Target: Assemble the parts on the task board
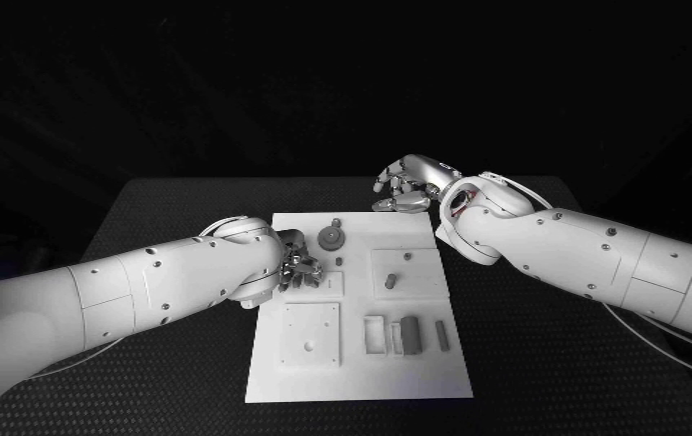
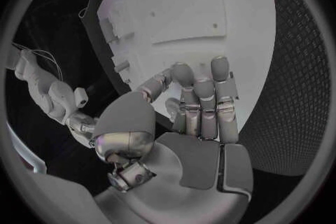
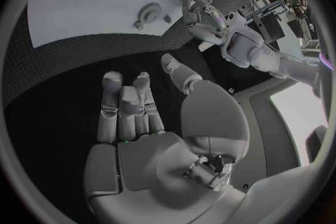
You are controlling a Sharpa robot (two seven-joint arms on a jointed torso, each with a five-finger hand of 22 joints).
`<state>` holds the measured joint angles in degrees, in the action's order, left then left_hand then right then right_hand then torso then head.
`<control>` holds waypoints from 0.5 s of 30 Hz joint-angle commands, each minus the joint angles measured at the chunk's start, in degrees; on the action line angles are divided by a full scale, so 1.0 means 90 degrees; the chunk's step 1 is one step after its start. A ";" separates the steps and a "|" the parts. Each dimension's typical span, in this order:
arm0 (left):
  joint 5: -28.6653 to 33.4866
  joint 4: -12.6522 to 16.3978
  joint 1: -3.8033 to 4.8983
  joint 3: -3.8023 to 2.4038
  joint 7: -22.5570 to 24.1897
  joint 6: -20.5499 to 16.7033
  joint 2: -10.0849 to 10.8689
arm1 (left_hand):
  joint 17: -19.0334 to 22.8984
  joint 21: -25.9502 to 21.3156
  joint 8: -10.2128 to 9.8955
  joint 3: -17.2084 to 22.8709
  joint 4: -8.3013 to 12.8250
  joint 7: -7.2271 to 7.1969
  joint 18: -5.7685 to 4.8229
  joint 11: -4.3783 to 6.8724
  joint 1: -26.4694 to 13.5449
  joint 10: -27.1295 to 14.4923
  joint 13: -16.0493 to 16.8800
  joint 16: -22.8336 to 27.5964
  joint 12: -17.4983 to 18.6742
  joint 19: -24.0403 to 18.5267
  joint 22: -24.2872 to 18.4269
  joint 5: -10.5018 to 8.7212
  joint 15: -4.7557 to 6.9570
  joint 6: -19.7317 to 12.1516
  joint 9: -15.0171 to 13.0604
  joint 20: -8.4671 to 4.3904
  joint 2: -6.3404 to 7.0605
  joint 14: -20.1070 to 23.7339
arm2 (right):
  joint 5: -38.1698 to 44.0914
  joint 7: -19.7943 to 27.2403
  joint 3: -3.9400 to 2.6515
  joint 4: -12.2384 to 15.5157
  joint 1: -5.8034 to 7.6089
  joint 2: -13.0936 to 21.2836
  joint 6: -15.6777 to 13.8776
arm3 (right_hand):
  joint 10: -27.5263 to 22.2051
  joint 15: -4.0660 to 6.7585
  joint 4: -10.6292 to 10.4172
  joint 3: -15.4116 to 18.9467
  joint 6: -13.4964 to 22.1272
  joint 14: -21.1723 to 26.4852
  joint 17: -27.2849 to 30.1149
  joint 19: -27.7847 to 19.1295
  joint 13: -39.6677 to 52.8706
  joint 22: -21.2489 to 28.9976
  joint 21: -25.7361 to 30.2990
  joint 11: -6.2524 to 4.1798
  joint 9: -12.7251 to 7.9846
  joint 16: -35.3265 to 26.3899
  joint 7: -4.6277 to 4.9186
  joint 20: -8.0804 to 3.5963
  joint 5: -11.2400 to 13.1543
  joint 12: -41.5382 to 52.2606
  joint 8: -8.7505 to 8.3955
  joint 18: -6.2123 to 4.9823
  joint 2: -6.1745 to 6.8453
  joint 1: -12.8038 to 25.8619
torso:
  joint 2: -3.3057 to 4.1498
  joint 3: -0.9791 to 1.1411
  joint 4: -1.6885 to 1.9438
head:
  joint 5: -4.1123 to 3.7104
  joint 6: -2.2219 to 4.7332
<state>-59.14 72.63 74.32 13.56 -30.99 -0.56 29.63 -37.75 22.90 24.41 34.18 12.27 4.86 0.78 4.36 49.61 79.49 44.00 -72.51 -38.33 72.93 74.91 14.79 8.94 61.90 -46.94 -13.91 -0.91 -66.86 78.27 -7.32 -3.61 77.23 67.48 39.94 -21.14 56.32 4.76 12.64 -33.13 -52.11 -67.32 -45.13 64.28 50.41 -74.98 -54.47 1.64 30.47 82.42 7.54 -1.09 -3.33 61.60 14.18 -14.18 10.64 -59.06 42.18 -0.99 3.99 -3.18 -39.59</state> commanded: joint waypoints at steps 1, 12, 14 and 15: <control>-0.0044 -0.0001 -0.0015 0.0006 0.0046 0.0144 -0.0020 | 0.0011 0.0014 0.0044 0.0058 0.0029 -0.0595 -0.0086 0.0164 0.0018 -0.0161 -0.0010 -0.0043 -0.0043 0.0077 0.0064 0.0033 0.0108 0.0841 -0.0633 -0.0100 -0.0077 0.0068 | -0.0019 0.0057 -0.0003 0.0001 0.0001 0.0004 0.0063 | -0.0066 -0.0019 -0.0023 0.0010 0.0011 0.0031 0.0006 0.0001 -0.0011 -0.0041 0.0040 0.0001 -0.0011 -0.0032 0.0060 -0.0051 -0.0002 0.0023 -0.0024 -0.0091 -0.0044 -0.0010 | -0.0002 -0.0001 0.0003 | 0.0001 -0.0003; -0.0044 -0.0014 -0.0015 0.0006 0.0095 0.0179 -0.0050 | 0.0063 0.0014 0.0069 0.0025 -0.0017 -0.0620 -0.0086 0.0185 -0.0016 -0.0144 -0.0034 -0.0118 -0.0122 0.0119 0.0086 -0.0018 0.0116 0.0886 -0.0674 -0.0115 0.0149 0.0054 | -0.0025 0.0072 -0.0003 0.0009 0.0001 0.0011 0.0043 | -0.0066 -0.0018 -0.0024 0.0010 0.0010 0.0031 0.0007 0.0002 -0.0012 -0.0042 0.0041 0.0001 -0.0012 -0.0031 0.0060 -0.0051 -0.0002 0.0025 -0.0024 -0.0091 -0.0046 -0.0013 | -0.0003 0.0001 0.0003 | -0.0003 -0.0003; -0.0044 -0.0016 -0.0015 0.0006 0.0098 0.0176 -0.0054 | 0.0072 0.0012 0.0070 0.0022 -0.0035 -0.0623 -0.0086 0.0187 -0.0019 -0.0145 -0.0039 -0.0128 -0.0132 0.0124 0.0088 -0.0050 0.0118 0.0891 -0.0679 -0.0117 0.0175 0.0054 | -0.0027 0.0074 -0.0003 0.0010 0.0001 0.0012 0.0040 | -0.0066 -0.0018 -0.0025 0.0010 0.0010 0.0031 0.0007 0.0002 -0.0013 -0.0042 0.0041 0.0001 -0.0012 -0.0031 0.0060 -0.0051 -0.0002 0.0025 -0.0024 -0.0091 -0.0046 -0.0012 | -0.0001 0.0002 0.0003 | -0.0004 -0.0005; -0.0044 -0.0019 -0.0015 0.0006 0.0100 0.0180 -0.0058 | 0.0078 0.0011 0.0071 0.0019 -0.0047 -0.0625 -0.0086 0.0189 -0.0023 -0.0144 -0.0042 -0.0134 -0.0138 0.0127 0.0089 -0.0067 0.0120 0.0894 -0.0681 -0.0118 0.0192 0.0055 | -0.0028 0.0074 -0.0003 0.0011 0.0001 0.0012 0.0040 | -0.0066 -0.0018 -0.0025 0.0010 0.0010 0.0031 0.0007 0.0002 -0.0013 -0.0042 0.0041 0.0001 -0.0012 -0.0031 0.0060 -0.0051 -0.0002 0.0025 -0.0024 -0.0091 -0.0046 -0.0012 | 0.0001 0.0002 0.0003 | -0.0003 -0.0004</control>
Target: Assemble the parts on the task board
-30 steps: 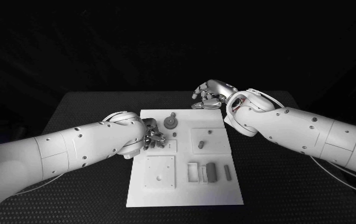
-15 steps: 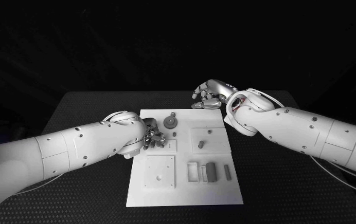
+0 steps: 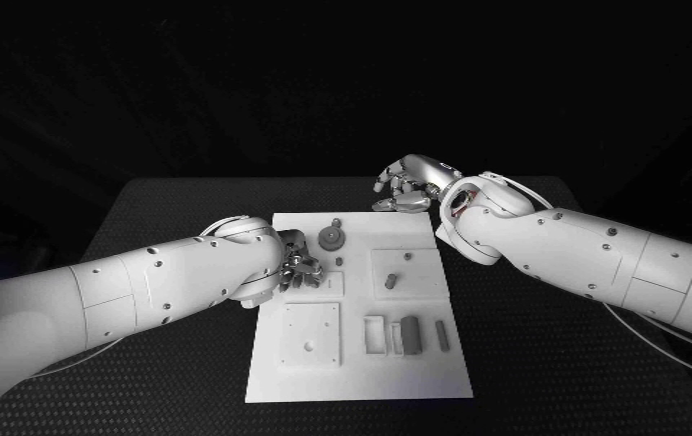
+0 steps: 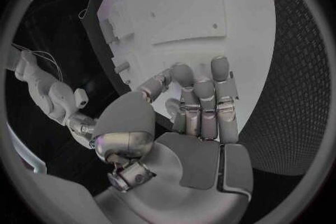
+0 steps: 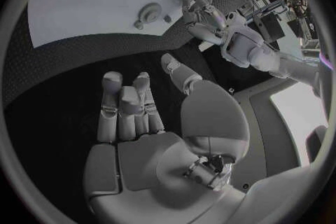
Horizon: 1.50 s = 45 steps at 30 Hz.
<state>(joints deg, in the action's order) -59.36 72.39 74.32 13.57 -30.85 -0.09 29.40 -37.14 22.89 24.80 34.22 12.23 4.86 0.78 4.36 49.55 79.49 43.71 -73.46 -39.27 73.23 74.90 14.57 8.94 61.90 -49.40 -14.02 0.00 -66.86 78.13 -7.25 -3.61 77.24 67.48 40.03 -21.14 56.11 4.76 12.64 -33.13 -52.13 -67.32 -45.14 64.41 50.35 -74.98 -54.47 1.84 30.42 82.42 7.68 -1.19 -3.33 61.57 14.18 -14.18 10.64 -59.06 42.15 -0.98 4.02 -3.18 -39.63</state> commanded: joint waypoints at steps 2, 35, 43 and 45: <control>-0.0020 0.0002 -0.0016 0.0005 0.0087 0.0128 -0.0038 | 0.0020 0.0010 0.0029 0.0010 -0.0064 -0.0627 -0.0086 0.0192 -0.0017 -0.0144 -0.0015 -0.0040 -0.0046 0.0100 0.0092 -0.0079 0.0122 0.0899 -0.0413 -0.0110 0.0126 0.0054 | -0.0013 0.0066 -0.0003 0.0009 0.0001 0.0002 0.0040 | -0.0043 -0.0018 -0.0026 0.0011 0.0013 0.0031 0.0007 -0.0013 -0.0007 -0.0042 0.0041 -0.0022 -0.0007 -0.0031 0.0045 -0.0039 -0.0002 0.0029 -0.0024 -0.0091 -0.0046 -0.0012 | 0.0002 0.0001 -0.0003 | -0.0001 0.0003; 0.0000 -0.0021 -0.0018 0.0004 0.0156 0.0015 -0.0026 | 0.0251 -0.0058 0.0015 -0.0057 -0.1285 -0.0665 -0.0086 0.0232 -0.0576 -0.0194 -0.0182 -0.0276 -0.0274 0.0155 0.0117 -0.1305 0.0180 0.0938 -0.0506 -0.0170 0.1229 0.0113 | -0.0069 0.0094 -0.0003 -0.0001 0.0001 0.0008 0.0025 | -0.0044 -0.0018 -0.0042 0.0016 0.0010 0.0032 0.0010 -0.0011 -0.0012 -0.0042 0.0044 -0.0022 -0.0009 -0.0031 0.0045 -0.0037 -0.0001 0.0032 -0.0024 -0.0091 -0.0058 0.0001 | 0.0001 0.0000 -0.0002 | -0.0004 0.0008; 0.0023 0.0048 -0.0018 0.0000 0.0196 -0.0100 0.0073 | 0.0275 -0.0070 0.0024 -0.0955 -0.1085 -0.0679 -0.0068 0.0247 -0.0721 -0.0254 -0.0180 -0.0350 -0.0330 0.0068 0.0121 -0.1275 0.0204 0.0889 -0.0583 -0.0185 0.1032 0.0190 | -0.0069 0.0098 -0.0003 -0.0013 0.0001 0.0004 0.0021 | -0.0045 -0.0018 -0.0045 0.0018 0.0010 0.0032 0.0011 -0.0012 -0.0014 -0.0042 0.0045 -0.0022 -0.0009 -0.0031 0.0045 -0.0037 -0.0001 0.0033 -0.0025 -0.0091 -0.0058 0.0005 | 0.0000 -0.0002 -0.0004 | -0.0004 0.0014; 0.0023 0.0072 -0.0018 -0.0003 0.0203 -0.0149 0.0109 | 0.0281 -0.0072 0.0021 -0.0997 -0.1107 -0.0682 -0.0065 0.0251 -0.0750 -0.0251 -0.0184 -0.0352 -0.0334 0.0074 0.0117 -0.1283 0.0210 0.0894 -0.0581 -0.0189 0.1065 0.0189 | -0.0069 0.0105 -0.0003 -0.0015 0.0001 0.0004 0.0020 | -0.0045 -0.0018 -0.0046 0.0018 0.0010 0.0032 0.0011 -0.0012 -0.0014 -0.0042 0.0045 -0.0022 -0.0009 -0.0031 0.0045 -0.0037 -0.0001 0.0033 -0.0025 -0.0091 -0.0058 0.0006 | 0.0001 -0.0003 -0.0003 | -0.0008 0.0020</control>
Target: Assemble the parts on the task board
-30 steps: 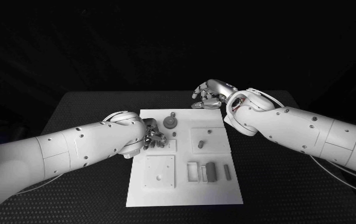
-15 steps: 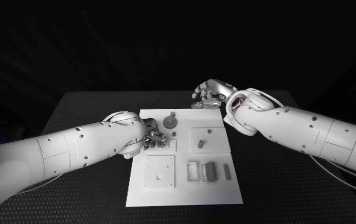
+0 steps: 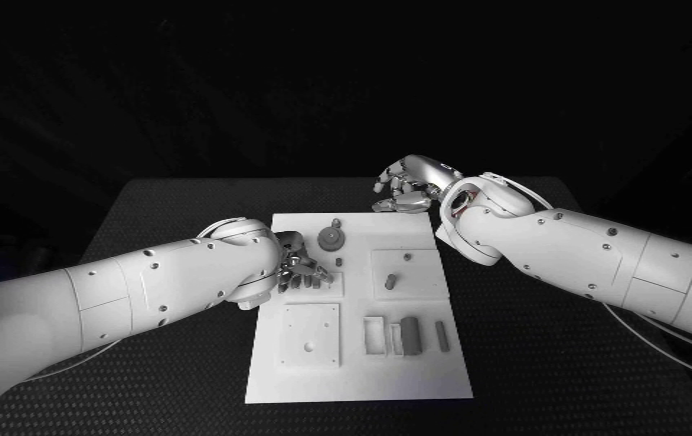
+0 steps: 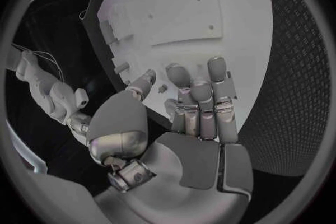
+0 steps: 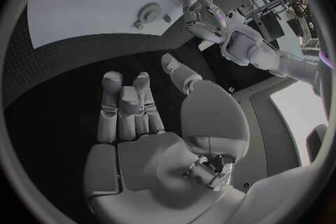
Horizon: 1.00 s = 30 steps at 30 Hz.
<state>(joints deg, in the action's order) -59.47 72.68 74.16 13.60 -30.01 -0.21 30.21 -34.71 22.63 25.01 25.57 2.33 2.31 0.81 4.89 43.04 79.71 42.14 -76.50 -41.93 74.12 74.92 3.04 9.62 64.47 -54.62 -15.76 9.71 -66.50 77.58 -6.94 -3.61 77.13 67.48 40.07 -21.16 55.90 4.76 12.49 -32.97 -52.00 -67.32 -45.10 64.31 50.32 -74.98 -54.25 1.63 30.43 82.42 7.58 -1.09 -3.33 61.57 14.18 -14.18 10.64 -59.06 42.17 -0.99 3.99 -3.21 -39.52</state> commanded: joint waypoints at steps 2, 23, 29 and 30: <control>0.0036 0.0057 0.0001 -0.0009 0.0120 -0.0208 0.0050 | 0.0014 -0.0045 -0.0004 -0.0051 -0.0022 -0.0401 -0.0066 0.0193 -0.0039 -0.0275 -0.0012 -0.0016 -0.0039 -0.0022 0.0113 -0.0004 0.0138 0.0611 -0.0001 0.0002 -0.0007 0.0148 | -0.0008 0.0075 -0.0003 -0.0002 0.0001 0.0000 0.0019 | -0.0022 -0.0018 -0.0030 0.0001 -0.0005 0.0032 0.0007 -0.0001 -0.0011 -0.0042 0.0021 0.0002 -0.0011 -0.0031 0.0055 -0.0048 -0.0001 0.0034 -0.0025 -0.0091 -0.0060 0.0006 | -0.0002 -0.0003 0.0002 | -0.0003 0.0012; 0.0981 -0.0003 0.0262 -0.0611 0.1494 -0.1683 0.0531 | 0.0958 -0.1298 -0.1289 0.0352 0.0896 0.0527 -0.0090 -0.0683 0.1306 -0.1561 -0.0972 0.1355 0.1334 -0.1152 -0.0628 0.0846 -0.0750 -0.0979 0.1052 0.0787 -0.0322 0.1287 | -0.0077 0.0108 -0.0003 -0.0076 0.0000 0.0018 -0.0010 | -0.0019 -0.0016 -0.0032 0.0000 -0.0010 0.0029 0.0008 0.0003 -0.0013 -0.0043 0.0021 0.0000 -0.0011 -0.0028 0.0053 -0.0050 -0.0002 0.0039 -0.0022 -0.0091 -0.0073 0.0002 | 0.0002 0.0004 0.0004 | 0.0043 0.0128; 0.0556 -0.0858 0.0286 -0.0604 0.1055 -0.1383 0.0279 | 0.1292 -0.1699 -0.1271 0.0677 0.0972 0.0630 0.0029 -0.0832 0.1394 -0.1525 -0.1486 0.1850 0.1999 -0.1176 -0.0990 0.0119 -0.1008 -0.1126 0.1383 0.1059 -0.0319 0.1290 | -0.0080 0.0107 -0.0003 -0.0074 0.0000 0.0021 -0.0006 | -0.0019 -0.0016 -0.0033 0.0001 -0.0011 0.0028 0.0008 0.0005 -0.0014 -0.0043 0.0020 0.0000 -0.0011 -0.0028 0.0053 -0.0051 -0.0001 0.0041 -0.0022 -0.0091 -0.0075 0.0002 | 0.0001 0.0003 0.0007 | 0.0051 0.0144; 0.0551 -0.0986 0.0284 -0.0602 0.1001 -0.1229 0.0210 | 0.1296 -0.1704 -0.1244 0.0637 0.0897 0.0619 0.0041 -0.0820 0.1308 -0.1472 -0.1507 0.1848 0.2020 -0.1133 -0.1001 0.0058 -0.1000 -0.1104 0.1406 0.1054 -0.0259 0.1251 | -0.0080 0.0109 -0.0003 -0.0076 0.0000 0.0010 -0.0004 | -0.0019 -0.0016 -0.0034 0.0001 -0.0012 0.0027 0.0008 0.0005 -0.0014 -0.0043 0.0020 0.0000 -0.0011 -0.0027 0.0053 -0.0051 -0.0001 0.0041 -0.0022 -0.0091 -0.0076 0.0003 | 0.0006 0.0001 0.0006 | 0.0056 0.0148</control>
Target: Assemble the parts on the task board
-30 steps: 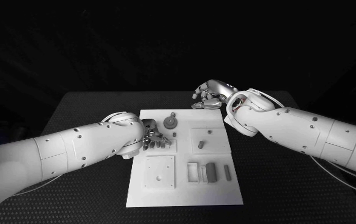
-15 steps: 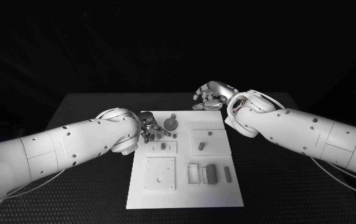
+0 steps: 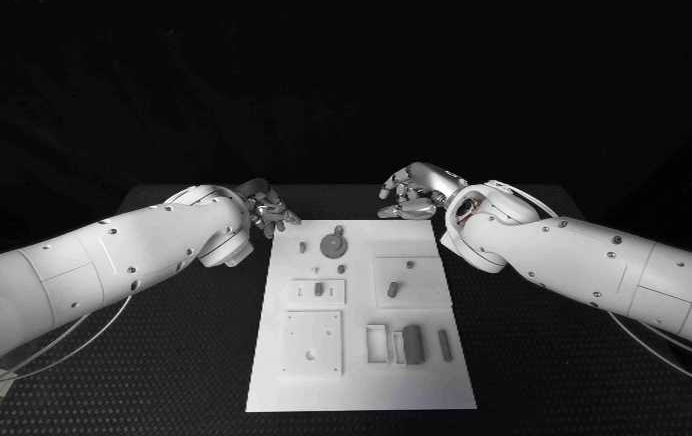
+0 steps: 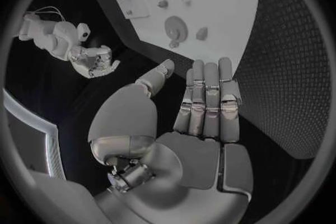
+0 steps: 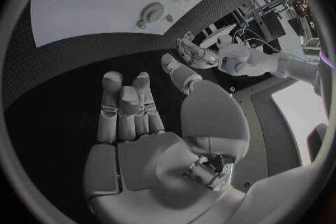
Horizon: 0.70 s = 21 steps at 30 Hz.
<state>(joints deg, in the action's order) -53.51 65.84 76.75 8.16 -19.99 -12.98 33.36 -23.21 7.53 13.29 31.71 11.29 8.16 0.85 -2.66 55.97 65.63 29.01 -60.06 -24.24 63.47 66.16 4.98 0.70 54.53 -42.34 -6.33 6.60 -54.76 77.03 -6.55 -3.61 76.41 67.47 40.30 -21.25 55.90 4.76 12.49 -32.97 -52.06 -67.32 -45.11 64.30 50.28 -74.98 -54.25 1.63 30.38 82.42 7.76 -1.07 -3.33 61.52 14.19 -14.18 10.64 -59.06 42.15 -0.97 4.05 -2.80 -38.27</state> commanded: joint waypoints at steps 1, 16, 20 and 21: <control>-0.0112 -0.0327 -0.0006 0.0012 -0.0153 0.0341 -0.0200 | 0.0015 -0.0025 0.0085 -0.0105 -0.0175 -0.0045 0.0048 0.0037 -0.0231 0.0148 -0.0059 0.0010 0.0063 0.0094 -0.0033 -0.0163 0.0006 0.0027 0.0061 -0.0005 0.0137 -0.0094 | -0.0018 0.0067 -0.0003 -0.0002 0.0001 -0.0020 0.0007 | -0.0018 -0.0016 -0.0034 0.0002 -0.0005 0.0027 0.0009 0.0007 -0.0009 -0.0043 0.0020 -0.0001 -0.0006 -0.0027 0.0033 -0.0052 -0.0001 0.0046 -0.0022 -0.0091 -0.0076 0.0003 | 0.0015 -0.0003 -0.0005 | 0.0012 0.0014; -0.1056 -0.1506 -0.0107 0.0030 -0.0784 0.1917 -0.0908 | -0.0178 0.0134 0.0366 -0.0949 -0.1452 -0.0292 0.0187 0.0322 -0.1801 0.0727 0.0097 -0.0399 -0.0136 0.0666 0.0074 -0.0240 0.0362 0.0388 0.0183 -0.0286 0.0789 -0.0558 | -0.0018 0.0050 -0.0003 -0.0017 0.0001 -0.0077 0.0016 | -0.0018 -0.0014 -0.0027 -0.0005 -0.0008 0.0026 0.0011 0.0010 -0.0013 -0.0043 0.0021 -0.0003 -0.0007 -0.0027 0.0031 -0.0056 -0.0003 0.0050 -0.0022 -0.0091 -0.0100 -0.0015 | 0.0053 -0.0026 -0.0047 | 0.0004 0.0022; -0.1130 -0.1668 -0.0107 0.0032 -0.0812 0.2065 -0.0991 | -0.0267 0.0231 0.0448 -0.0883 -0.1796 -0.0341 0.0171 0.0375 -0.1702 0.0771 0.0249 -0.0584 -0.0295 0.0749 0.0222 -0.0237 0.0440 0.0470 0.0166 -0.0357 0.0972 -0.0582 | -0.0016 0.0049 -0.0003 -0.0022 0.0001 -0.0078 0.0022 | -0.0018 -0.0013 -0.0021 -0.0009 -0.0010 0.0025 0.0012 0.0011 -0.0015 -0.0044 0.0022 -0.0004 -0.0007 -0.0026 0.0030 -0.0058 -0.0003 0.0052 -0.0021 -0.0091 -0.0119 -0.0028 | 0.0056 -0.0020 -0.0048 | -0.0009 0.0017; -0.1161 -0.1699 -0.0107 0.0034 -0.0809 0.2079 -0.1011 | -0.0288 0.0260 0.0474 -0.0907 -0.1870 -0.0356 0.0167 0.0391 -0.1663 0.0786 0.0289 -0.0630 -0.0338 0.0770 0.0266 -0.0236 0.0461 0.0497 0.0157 -0.0375 0.0960 -0.0596 | -0.0014 0.0049 -0.0003 -0.0020 0.0001 -0.0078 0.0023 | -0.0019 -0.0012 -0.0016 -0.0011 -0.0010 0.0025 0.0013 0.0010 -0.0016 -0.0044 0.0022 -0.0004 -0.0008 -0.0026 0.0030 -0.0058 -0.0003 0.0052 -0.0021 -0.0091 -0.0124 -0.0035 | 0.0056 -0.0019 -0.0048 | -0.0009 0.0017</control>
<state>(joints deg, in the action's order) -61.29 50.78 75.77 8.46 -26.49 2.24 24.59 -25.75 9.79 17.45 23.52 -5.39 4.96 2.15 0.74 40.74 72.28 31.54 -65.61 -27.20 70.15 68.47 2.92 4.61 58.80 -40.88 -9.72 15.19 -60.11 76.93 -6.49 -3.61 76.21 67.47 39.64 -21.24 55.90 4.75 12.49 -32.97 -52.18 -67.33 -45.06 64.58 50.22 -74.98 -54.25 1.63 30.39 82.42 7.65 -1.22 -3.33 61.73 14.18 -14.19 10.03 -59.22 42.63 -1.20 3.63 -2.82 -38.07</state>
